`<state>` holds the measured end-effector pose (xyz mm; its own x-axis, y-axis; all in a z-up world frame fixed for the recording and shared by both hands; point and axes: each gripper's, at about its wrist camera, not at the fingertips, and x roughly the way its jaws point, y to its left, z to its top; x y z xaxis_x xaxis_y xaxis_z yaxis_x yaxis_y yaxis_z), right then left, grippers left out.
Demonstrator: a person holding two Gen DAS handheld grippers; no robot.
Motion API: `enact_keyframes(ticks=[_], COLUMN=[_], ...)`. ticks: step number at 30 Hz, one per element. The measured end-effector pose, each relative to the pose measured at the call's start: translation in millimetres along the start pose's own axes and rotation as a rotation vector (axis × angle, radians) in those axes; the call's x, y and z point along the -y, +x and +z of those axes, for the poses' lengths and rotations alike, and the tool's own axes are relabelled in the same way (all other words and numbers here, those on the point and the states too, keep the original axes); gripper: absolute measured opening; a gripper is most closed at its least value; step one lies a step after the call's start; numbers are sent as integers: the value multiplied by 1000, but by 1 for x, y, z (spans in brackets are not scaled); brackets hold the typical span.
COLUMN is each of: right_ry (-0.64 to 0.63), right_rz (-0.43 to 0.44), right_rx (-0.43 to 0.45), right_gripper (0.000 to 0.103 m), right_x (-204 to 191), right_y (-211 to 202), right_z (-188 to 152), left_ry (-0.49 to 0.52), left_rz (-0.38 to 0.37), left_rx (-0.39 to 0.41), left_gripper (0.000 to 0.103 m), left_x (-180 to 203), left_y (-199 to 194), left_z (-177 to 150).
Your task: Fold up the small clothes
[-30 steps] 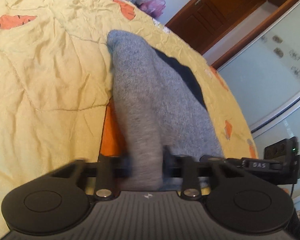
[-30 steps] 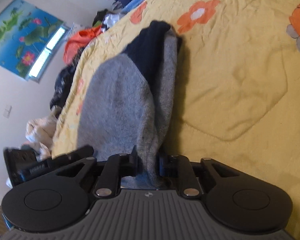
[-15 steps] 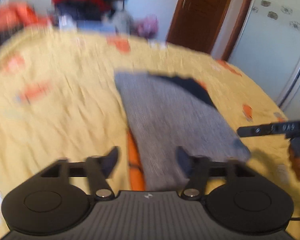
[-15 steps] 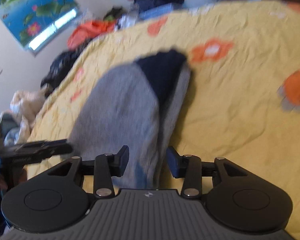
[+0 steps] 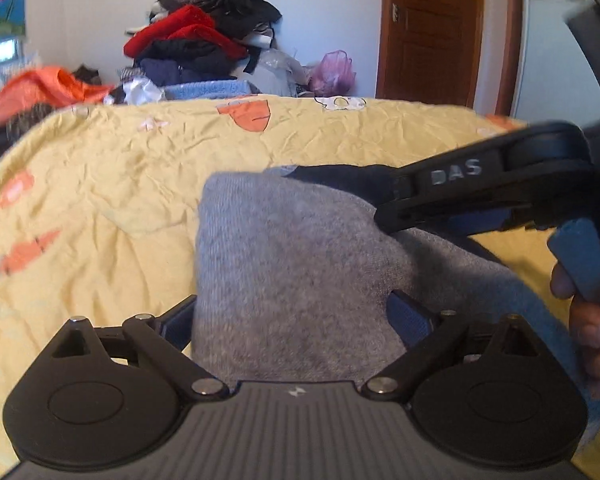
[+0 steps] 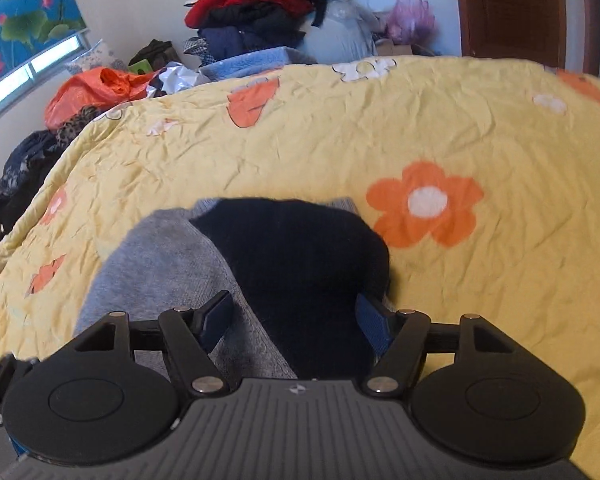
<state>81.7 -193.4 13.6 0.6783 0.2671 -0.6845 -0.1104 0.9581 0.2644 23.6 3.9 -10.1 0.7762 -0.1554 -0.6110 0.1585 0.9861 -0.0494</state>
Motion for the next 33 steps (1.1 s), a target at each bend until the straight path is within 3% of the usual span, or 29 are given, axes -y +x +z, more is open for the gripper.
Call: enact_keyframes(ticks=[3,9,13,15,18,21,25,33], right_ry=[-11,-49,-54,-56,-56,-56,-58,-59], right_rz=[12,-9,-13,-11,-5,-3,-3,0], right_rx=[18,75,83,85,90,94,101,106], right_gripper=[71,73,73,73,73,74,74,74], right_x=[0,-8,-9,-10,-9,-9,-9,-8], right_y=[-4,-2,-2,-2,-2,-1,-1,-4], right_z=[-8,-18,-21,-21,-21,-21,-24,-23], left_ry=[-104,-101,-85,-62,-19,61,6,39], left_rz=[-65,-69,-47,-7,-13,24,-20,17], left_rx=[-24,-21,-22,-30,-5,-40,-14,-16], left_gripper=[100,100,100,99,98,100,103,103], left_x=[-16,-15,-14,-8,1,10,-1,4], left_y=[6,6,3,-10,-32,-20,-13,-23], left_z=[-3,-2,0,4,7,-6,-14,-8])
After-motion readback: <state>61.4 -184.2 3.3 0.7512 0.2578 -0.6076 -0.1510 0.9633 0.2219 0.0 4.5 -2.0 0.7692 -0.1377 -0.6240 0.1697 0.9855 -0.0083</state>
